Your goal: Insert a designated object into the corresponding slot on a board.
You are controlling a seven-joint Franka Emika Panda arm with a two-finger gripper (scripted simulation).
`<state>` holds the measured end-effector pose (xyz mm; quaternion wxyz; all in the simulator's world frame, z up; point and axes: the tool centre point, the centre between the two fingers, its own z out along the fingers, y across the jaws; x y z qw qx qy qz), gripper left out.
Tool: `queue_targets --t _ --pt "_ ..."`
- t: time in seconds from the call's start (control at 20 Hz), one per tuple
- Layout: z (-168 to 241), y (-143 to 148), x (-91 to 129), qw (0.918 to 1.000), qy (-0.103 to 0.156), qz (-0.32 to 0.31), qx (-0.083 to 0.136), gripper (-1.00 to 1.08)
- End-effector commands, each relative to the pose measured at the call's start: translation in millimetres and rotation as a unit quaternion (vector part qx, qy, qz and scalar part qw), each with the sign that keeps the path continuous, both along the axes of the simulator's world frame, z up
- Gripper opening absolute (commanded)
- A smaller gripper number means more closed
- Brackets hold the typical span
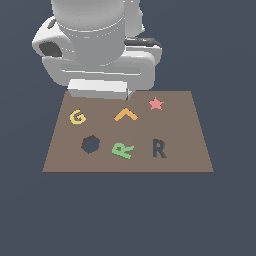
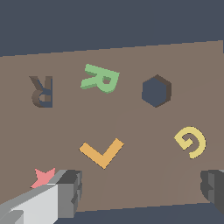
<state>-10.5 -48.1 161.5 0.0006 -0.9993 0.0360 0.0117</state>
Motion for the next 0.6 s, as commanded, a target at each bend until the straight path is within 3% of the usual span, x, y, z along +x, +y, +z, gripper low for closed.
queue_targets --t 0.0,0.55 --pt "0.0 0.0 0.0 1.0000 0.000 0.000 0.000 1.00" --pt "-7.2 -2.3 6.6 0.9992 -0.001 0.041 0.001 1.00"
